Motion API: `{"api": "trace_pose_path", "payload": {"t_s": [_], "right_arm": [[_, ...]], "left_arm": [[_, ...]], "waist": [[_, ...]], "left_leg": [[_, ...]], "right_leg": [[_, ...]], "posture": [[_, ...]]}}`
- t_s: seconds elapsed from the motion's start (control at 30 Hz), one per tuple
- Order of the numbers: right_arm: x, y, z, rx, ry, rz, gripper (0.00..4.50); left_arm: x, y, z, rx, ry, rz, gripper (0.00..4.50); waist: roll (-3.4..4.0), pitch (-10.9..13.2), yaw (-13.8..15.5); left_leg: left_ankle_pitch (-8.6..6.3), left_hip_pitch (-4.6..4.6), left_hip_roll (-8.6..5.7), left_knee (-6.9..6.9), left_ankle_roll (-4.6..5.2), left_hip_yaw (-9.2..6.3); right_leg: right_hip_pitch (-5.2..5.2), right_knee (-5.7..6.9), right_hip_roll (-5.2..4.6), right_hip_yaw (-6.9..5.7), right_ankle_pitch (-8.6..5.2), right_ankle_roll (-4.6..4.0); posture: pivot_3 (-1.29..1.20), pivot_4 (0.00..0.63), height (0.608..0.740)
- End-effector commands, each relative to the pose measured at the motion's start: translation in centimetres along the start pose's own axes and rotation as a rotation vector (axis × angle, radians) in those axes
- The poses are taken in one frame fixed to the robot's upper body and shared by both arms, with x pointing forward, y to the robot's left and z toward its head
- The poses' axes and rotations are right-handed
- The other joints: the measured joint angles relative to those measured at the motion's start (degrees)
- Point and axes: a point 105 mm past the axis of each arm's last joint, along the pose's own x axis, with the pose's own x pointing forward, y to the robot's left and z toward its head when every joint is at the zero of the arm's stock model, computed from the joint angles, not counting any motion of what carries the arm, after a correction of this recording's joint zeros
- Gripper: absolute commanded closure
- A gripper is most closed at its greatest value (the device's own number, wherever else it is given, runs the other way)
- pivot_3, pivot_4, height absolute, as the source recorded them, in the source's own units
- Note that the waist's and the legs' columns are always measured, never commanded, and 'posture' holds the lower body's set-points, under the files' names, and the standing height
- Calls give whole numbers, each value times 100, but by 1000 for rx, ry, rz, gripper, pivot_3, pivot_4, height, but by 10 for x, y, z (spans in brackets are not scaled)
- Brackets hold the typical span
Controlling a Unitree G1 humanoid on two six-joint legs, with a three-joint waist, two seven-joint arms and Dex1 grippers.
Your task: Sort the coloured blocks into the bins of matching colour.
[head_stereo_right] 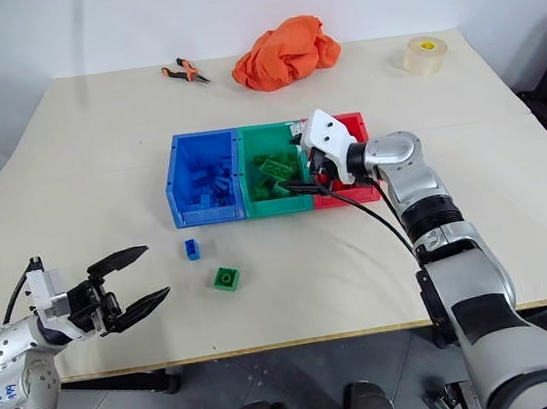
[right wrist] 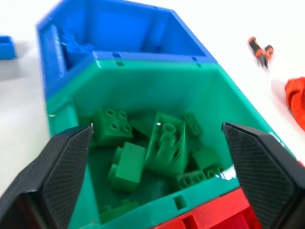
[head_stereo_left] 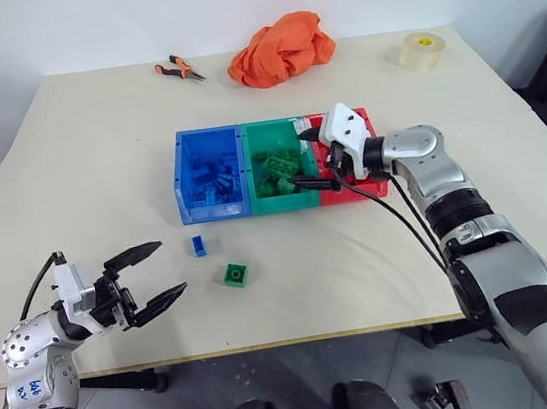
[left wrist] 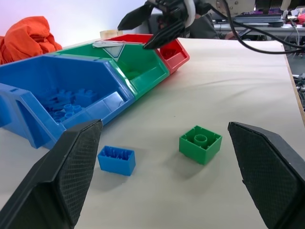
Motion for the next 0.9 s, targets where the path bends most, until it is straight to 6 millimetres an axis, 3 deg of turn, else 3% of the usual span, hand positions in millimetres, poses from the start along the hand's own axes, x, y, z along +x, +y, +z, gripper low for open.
{"api": "trace_pose_path", "payload": {"t_s": [0.03, 0.3, 0.5, 0.7, 0.9], "right_arm": [[-23, 9, 18, -37, -79, 55, 38], [-87, 70, -6, 82, -7, 201, 38], [-140, 85, -42, 177, 171, 127, 38], [-141, 85, -36, 173, 155, 97, 38], [-141, 85, -26, 139, 75, 127, 38]], "left_arm": [[-5, 3, 2, 23, 2, 3, 0], [-10, 8, -1, 12, 13, -1, 0], [-16, 13, -2, 6, 35, -8, 0], [-9, 7, -1, 5, 32, -53, 0], [17, -22, 2, 4, 147, -123, 0]], "waist": [[-3, -2, 32], [-5, -3, 52], [-7, -3, 55], [-6, -3, 37], [-3, -1, 60]], "left_leg": [[0, -1, 0, 0, 0, -1], [-1, -4, -3, 2, 2, -4], [-1, 0, 0, -2, 1, 4], [-1, 4, 10, -3, -1, 19], [-4, 4, 6, -3, 5, 0]], "right_leg": [[0, -1, -1, 0, 0, 0], [12, -23, -5, -3, 0, 0], [15, -36, -3, -8, 0, 0], [19, -58, -4, -4, 0, 0], [46, -85, -14, 12, 1, 2]], "posture": [[0, 150, 740], [0, 150, 740], [0, 150, 740], [0, 150, 740], [0, 150, 740]]}}
